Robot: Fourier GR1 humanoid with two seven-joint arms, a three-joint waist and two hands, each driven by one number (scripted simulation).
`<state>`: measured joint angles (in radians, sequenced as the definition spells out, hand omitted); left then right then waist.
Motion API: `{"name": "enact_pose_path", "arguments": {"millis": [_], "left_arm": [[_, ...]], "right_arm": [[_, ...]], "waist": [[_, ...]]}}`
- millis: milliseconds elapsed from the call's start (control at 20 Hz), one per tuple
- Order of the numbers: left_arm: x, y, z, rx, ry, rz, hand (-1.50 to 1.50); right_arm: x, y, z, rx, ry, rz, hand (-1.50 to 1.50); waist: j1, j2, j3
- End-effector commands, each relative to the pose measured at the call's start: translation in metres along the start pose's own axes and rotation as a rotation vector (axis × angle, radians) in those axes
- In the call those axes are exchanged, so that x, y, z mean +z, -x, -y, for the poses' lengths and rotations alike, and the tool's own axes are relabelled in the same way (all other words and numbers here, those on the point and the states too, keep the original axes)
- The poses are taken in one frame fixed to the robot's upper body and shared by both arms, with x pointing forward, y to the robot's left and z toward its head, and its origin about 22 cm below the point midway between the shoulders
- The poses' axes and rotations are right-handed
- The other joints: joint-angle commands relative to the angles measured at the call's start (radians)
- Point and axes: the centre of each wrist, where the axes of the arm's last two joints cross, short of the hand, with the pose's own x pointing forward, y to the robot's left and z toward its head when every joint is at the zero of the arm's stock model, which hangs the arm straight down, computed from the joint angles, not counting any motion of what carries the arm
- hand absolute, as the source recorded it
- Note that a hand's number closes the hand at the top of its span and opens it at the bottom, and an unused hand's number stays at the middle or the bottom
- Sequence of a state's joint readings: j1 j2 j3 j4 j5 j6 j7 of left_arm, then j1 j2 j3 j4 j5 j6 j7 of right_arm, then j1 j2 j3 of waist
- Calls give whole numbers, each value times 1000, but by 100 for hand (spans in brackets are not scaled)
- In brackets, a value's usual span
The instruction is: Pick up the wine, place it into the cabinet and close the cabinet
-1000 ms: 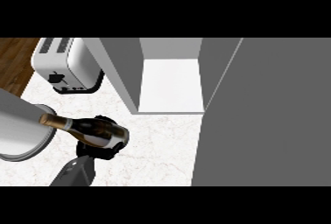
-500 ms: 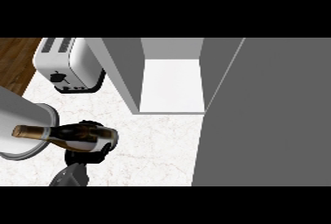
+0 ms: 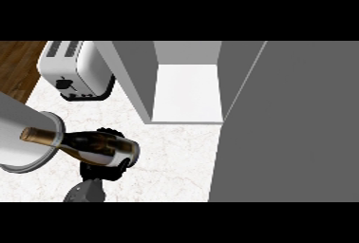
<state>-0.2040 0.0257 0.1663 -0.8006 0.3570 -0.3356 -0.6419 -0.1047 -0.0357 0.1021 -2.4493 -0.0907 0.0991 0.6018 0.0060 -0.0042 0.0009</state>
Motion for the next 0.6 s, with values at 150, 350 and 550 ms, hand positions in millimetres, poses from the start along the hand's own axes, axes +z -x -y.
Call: {"name": "enact_pose_path", "arguments": {"millis": [150, 350, 550], "left_arm": [[-3, -16, 62, 20, 98, -51, 150], [-4, -27, 89, 16, 70, -35, 150], [18, -21, 125, 23, 59, -57, 150]], "right_arm": [[1, -3, -5, -34, -22, 10, -150], [9, -18, -10, -31, 2, 19, -150], [17, -14, 5, -30, -15, 14, -150]], "waist": [[-1, 0, 0], [-5, 1, -1], [-9, 2, -1]]}}
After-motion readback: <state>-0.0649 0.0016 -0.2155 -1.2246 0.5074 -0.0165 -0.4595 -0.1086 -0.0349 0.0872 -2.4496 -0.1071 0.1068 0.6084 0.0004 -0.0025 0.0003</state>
